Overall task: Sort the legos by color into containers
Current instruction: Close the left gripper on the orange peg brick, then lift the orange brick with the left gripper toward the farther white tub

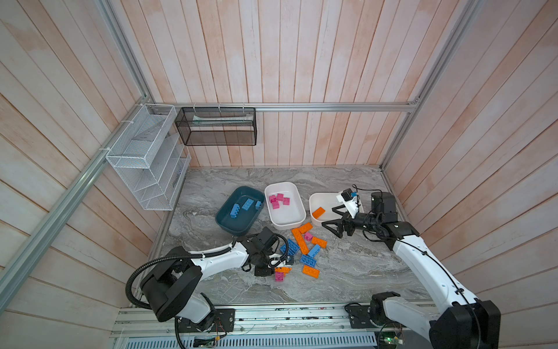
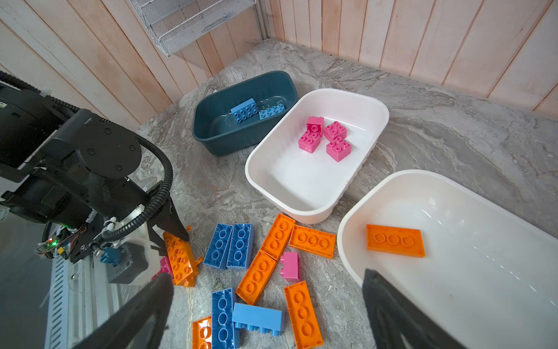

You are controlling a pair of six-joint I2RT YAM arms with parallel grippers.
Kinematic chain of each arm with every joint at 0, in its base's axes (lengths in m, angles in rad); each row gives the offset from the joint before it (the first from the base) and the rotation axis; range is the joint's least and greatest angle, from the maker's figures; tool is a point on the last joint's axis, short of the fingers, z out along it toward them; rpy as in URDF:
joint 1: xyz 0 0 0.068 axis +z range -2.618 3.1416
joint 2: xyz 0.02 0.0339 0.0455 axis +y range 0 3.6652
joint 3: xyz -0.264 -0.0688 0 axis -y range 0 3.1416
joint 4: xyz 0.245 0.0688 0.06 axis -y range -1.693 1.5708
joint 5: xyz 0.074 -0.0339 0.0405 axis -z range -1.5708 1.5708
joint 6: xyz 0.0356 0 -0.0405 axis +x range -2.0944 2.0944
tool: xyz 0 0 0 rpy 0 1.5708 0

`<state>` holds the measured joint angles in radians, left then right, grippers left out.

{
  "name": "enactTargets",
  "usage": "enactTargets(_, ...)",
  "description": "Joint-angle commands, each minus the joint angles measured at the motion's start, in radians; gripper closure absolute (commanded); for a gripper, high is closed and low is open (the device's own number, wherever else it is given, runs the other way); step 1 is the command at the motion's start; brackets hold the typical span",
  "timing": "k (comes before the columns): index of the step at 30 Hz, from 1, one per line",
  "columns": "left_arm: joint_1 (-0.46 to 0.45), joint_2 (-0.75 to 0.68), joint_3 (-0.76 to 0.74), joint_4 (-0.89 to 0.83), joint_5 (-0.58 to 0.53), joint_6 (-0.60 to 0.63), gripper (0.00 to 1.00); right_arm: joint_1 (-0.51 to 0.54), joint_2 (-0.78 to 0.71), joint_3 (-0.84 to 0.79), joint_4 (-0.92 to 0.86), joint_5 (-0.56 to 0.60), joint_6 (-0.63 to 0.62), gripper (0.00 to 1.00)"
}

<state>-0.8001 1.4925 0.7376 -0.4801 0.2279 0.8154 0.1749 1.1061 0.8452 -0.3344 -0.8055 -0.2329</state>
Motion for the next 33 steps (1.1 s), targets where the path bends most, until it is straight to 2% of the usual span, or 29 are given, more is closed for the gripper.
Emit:
enactTargets(1,0.006,0.010,-0.001,-0.005,-0.006,-0.004,0.56,-0.002,-0.004,-0.013,-0.007,-0.007,-0.005,0.02)
enactTargets(4,0.004,0.029,0.024,-0.005,0.009,-0.012,0.46,-0.003,-0.003,-0.009,-0.007,-0.009,-0.003,0.02)
enactTargets(6,0.002,0.039,0.041,-0.001,0.025,-0.019,0.43,-0.003,-0.001,-0.007,-0.007,-0.009,-0.004,0.02)
enactTargets(21,-0.024,0.134,0.101,0.044,0.066,-0.024,0.44,-0.003,-0.005,-0.015,-0.001,-0.008,-0.003,0.02)
enactTargets(26,-0.024,0.149,0.113,0.022,0.048,-0.030,0.62,-0.003,-0.006,-0.017,-0.001,-0.009,-0.002,0.02)
enactTargets(33,-0.019,0.080,0.141,-0.011,0.008,-0.066,0.65,-0.002,-0.009,-0.012,-0.004,-0.005,-0.002,0.02)
